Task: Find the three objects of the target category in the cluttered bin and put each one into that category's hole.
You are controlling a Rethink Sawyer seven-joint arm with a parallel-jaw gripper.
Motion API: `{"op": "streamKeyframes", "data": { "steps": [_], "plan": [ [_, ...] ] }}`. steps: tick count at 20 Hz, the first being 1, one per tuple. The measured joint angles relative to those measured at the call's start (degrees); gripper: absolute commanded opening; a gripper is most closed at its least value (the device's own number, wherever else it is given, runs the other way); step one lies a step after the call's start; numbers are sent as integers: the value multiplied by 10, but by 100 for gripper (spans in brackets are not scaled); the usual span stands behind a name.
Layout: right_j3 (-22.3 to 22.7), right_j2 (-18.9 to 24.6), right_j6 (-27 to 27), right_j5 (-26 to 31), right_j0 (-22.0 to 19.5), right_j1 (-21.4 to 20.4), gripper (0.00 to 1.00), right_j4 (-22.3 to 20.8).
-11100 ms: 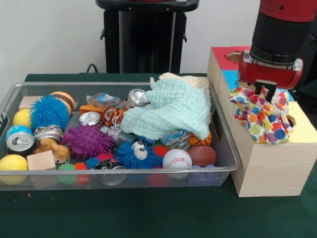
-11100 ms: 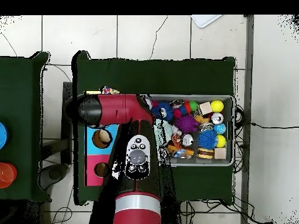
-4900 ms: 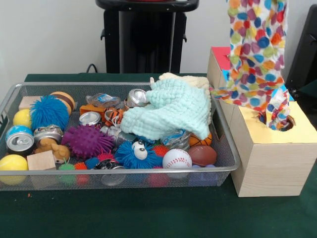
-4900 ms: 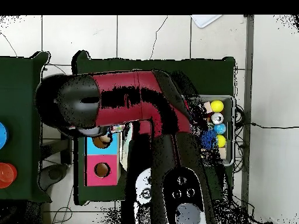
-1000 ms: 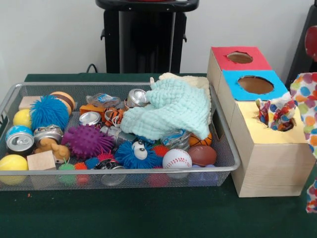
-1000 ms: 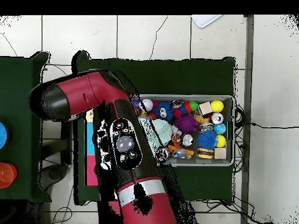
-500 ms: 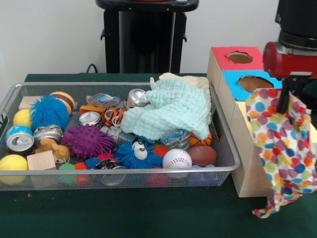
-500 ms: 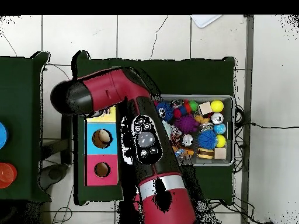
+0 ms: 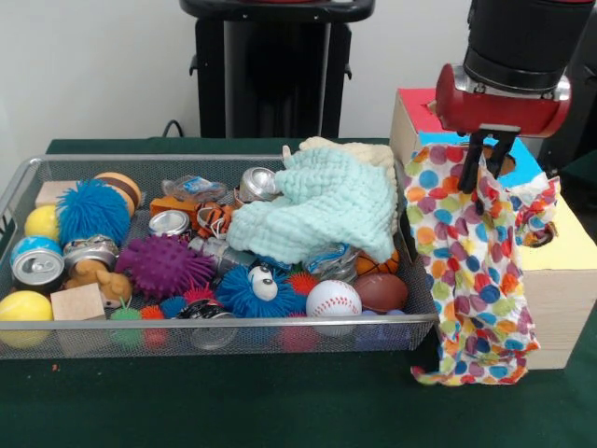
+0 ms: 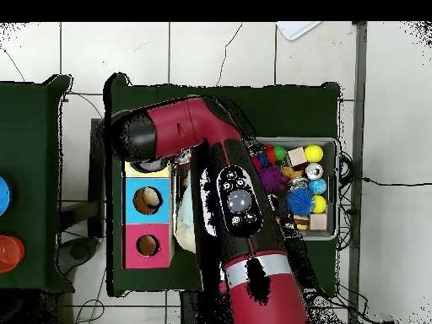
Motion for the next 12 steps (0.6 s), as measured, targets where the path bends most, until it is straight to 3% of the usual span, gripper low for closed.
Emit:
{"op": "streamKeyframes", "data": {
  "steps": [7,12],
  "plan": [
    [28,26,0,1,-13,13,0,56],
    [49,37,0,1,-10,13,0,72]
  ]
}}
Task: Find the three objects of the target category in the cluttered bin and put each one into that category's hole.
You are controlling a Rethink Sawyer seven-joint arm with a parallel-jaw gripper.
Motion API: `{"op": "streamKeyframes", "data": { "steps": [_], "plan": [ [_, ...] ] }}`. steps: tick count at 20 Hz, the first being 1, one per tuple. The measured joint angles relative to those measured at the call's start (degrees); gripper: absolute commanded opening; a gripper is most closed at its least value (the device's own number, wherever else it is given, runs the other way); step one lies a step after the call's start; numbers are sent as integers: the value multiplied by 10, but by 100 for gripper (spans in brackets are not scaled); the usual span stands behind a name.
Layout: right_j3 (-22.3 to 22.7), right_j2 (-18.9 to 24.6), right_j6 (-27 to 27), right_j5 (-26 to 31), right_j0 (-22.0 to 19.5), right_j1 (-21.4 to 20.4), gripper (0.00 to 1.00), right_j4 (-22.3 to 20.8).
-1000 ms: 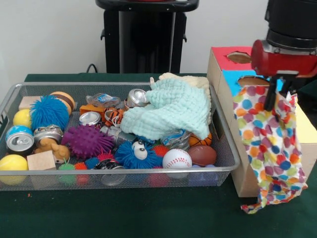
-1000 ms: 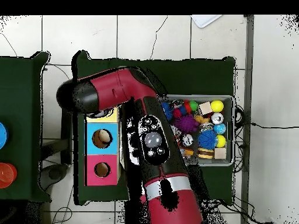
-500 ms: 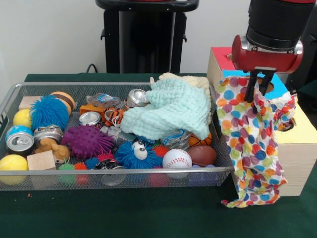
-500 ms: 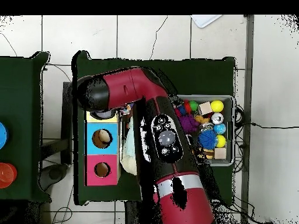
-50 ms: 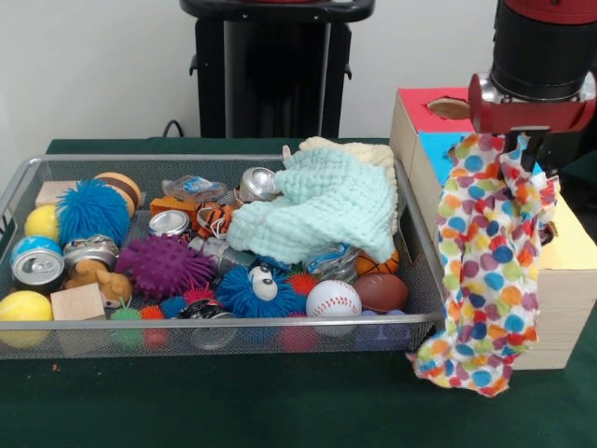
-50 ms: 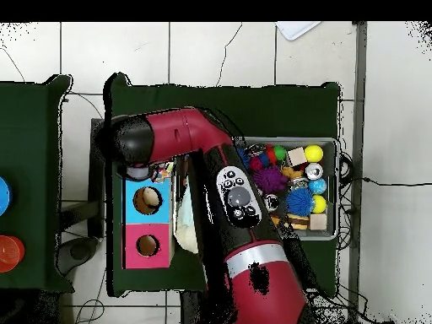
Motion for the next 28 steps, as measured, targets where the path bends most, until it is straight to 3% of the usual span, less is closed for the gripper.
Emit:
{"op": "streamKeyframes", "data": {
  "steps": [6,11,12,19,28],
  "plan": [
    [22,1,0,-11,15,-3,0,-2],
    [19,-10,0,-63,37,8,0,-29],
    [14,-17,0,-95,50,19,0,-44],
    [-30,-38,0,-164,88,31,0,-65],
    [-67,-79,0,-173,128,43,0,-66]
  ]
}}
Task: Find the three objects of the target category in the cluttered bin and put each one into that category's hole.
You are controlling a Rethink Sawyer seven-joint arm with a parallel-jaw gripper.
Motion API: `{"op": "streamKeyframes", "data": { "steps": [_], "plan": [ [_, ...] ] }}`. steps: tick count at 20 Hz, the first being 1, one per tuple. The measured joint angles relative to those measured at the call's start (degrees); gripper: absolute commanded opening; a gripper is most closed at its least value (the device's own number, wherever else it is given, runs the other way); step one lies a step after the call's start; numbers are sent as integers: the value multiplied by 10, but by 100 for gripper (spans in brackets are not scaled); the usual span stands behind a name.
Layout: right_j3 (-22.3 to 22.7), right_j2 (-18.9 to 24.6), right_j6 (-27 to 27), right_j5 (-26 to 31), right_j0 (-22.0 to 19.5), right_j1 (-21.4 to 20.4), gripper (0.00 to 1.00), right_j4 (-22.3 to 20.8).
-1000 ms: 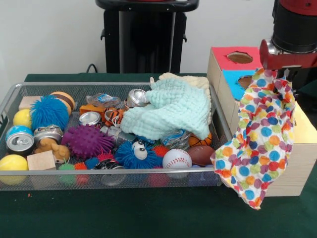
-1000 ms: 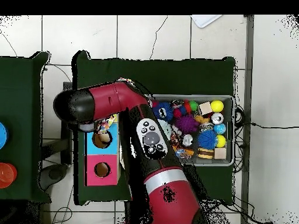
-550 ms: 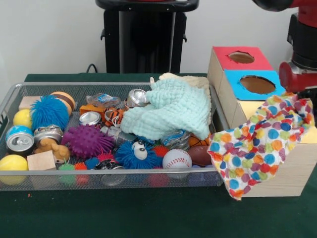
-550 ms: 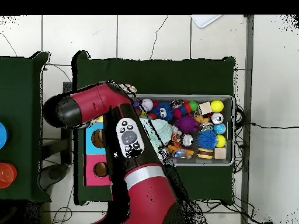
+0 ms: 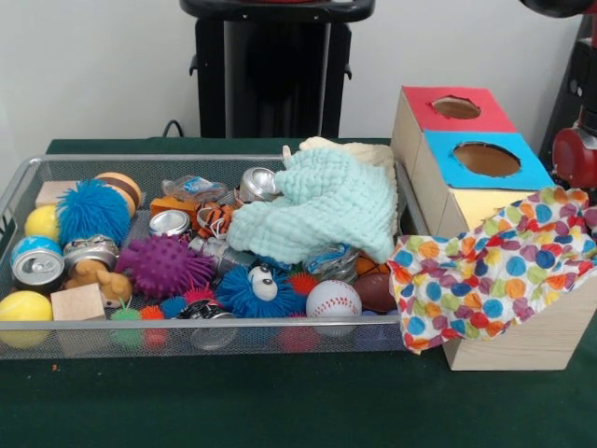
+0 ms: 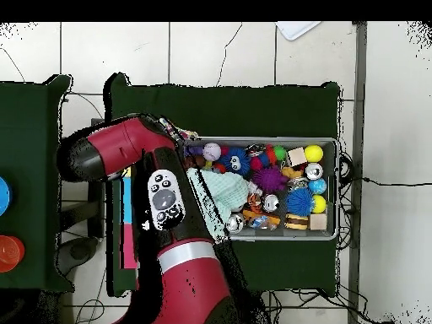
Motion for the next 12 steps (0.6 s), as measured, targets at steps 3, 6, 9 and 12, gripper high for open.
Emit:
{"op": "streamKeyframes", "data": {
  "steps": [3,6,9,12],
  "plan": [
    [-14,-20,0,5,18,4,0,0],
    [-28,-39,0,12,34,8,0,-2],
    [-31,-44,0,14,38,9,0,-4],
    [-31,-47,0,15,39,9,0,-4]
  ]
}}
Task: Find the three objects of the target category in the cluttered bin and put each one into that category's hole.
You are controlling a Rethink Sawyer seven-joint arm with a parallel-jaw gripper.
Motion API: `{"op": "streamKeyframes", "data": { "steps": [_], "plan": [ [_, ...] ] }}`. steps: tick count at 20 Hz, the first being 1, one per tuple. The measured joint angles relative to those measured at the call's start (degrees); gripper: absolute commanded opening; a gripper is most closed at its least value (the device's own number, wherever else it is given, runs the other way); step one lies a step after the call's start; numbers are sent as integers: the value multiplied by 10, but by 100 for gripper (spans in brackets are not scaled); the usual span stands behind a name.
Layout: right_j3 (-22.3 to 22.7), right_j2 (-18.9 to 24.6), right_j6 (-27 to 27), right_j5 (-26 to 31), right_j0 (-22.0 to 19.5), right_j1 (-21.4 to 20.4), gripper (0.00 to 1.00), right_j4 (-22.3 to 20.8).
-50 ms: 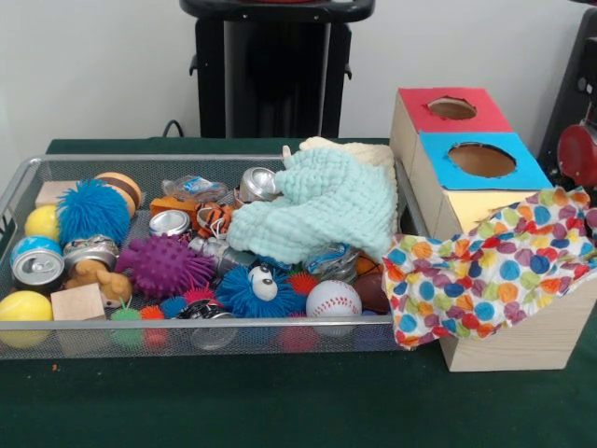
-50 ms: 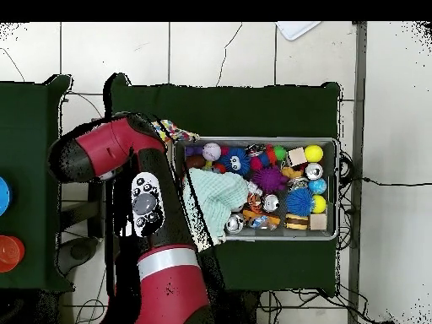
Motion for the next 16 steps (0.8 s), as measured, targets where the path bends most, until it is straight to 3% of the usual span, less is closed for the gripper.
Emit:
{"op": "streamKeyframes", "data": {
  "steps": [8,16],
  "plan": [
    [4,0,0,0,-11,-3,0,-1],
    [27,0,0,0,-54,-13,0,-9]
  ]
}}
